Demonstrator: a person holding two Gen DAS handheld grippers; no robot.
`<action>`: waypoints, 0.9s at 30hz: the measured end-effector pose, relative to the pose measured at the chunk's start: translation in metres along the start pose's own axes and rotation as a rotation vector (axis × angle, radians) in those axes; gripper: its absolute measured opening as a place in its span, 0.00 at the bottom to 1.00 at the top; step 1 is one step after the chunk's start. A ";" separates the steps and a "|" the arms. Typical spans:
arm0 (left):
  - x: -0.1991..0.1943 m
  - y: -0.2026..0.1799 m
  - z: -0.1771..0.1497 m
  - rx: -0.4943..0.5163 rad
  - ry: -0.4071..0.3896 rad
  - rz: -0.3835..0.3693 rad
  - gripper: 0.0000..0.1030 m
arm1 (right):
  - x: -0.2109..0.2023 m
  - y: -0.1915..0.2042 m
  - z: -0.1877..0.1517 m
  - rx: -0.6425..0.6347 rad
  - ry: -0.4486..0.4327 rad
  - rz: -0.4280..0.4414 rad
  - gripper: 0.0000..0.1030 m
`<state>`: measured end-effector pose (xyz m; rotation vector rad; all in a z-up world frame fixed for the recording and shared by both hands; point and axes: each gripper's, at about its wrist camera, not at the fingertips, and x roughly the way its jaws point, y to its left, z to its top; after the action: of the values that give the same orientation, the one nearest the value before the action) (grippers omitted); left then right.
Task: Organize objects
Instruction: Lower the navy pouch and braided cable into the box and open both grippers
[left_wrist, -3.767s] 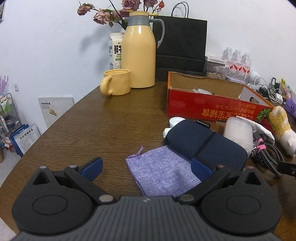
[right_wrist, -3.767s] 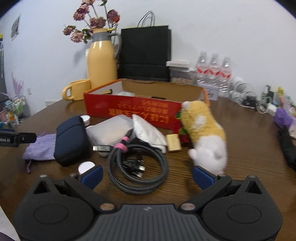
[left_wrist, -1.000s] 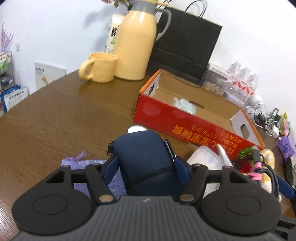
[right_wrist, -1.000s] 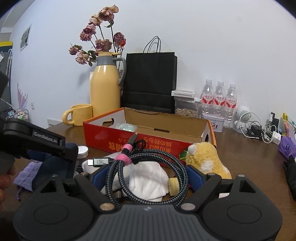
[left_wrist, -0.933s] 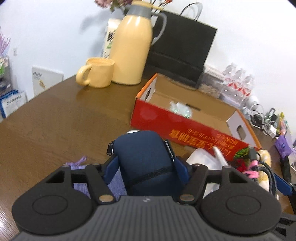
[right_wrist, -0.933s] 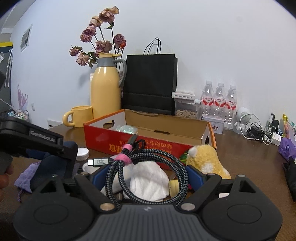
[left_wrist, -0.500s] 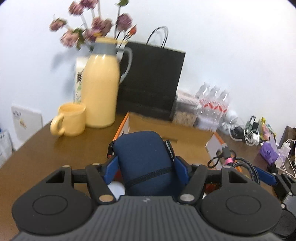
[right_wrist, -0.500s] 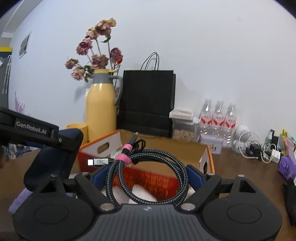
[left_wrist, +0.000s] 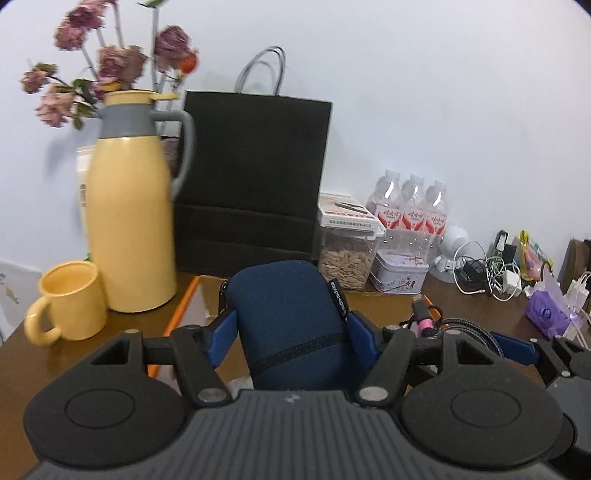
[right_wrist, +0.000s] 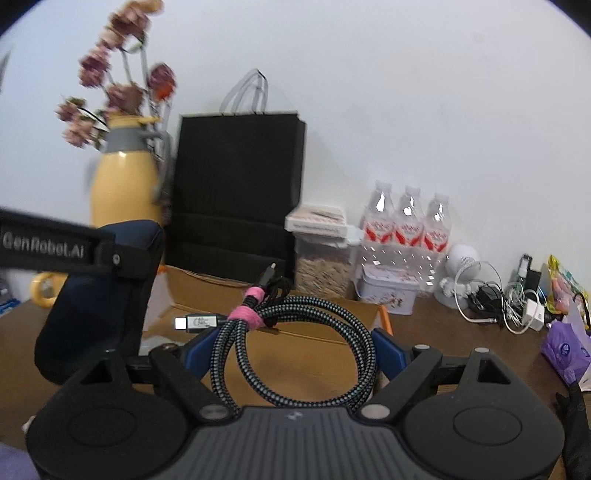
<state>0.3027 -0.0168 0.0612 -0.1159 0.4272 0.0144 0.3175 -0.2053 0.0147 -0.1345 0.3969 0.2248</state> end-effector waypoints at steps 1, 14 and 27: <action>0.008 -0.004 -0.001 0.012 0.001 -0.002 0.64 | 0.007 -0.002 0.001 0.003 0.014 -0.006 0.84; 0.053 -0.017 -0.021 0.108 0.048 -0.006 0.63 | 0.062 -0.001 -0.017 -0.005 0.150 -0.052 0.84; 0.049 -0.016 -0.019 0.092 0.026 0.020 1.00 | 0.062 -0.006 -0.018 0.032 0.177 -0.037 1.00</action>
<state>0.3401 -0.0352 0.0259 -0.0211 0.4546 0.0132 0.3685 -0.2026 -0.0261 -0.1308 0.5731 0.1710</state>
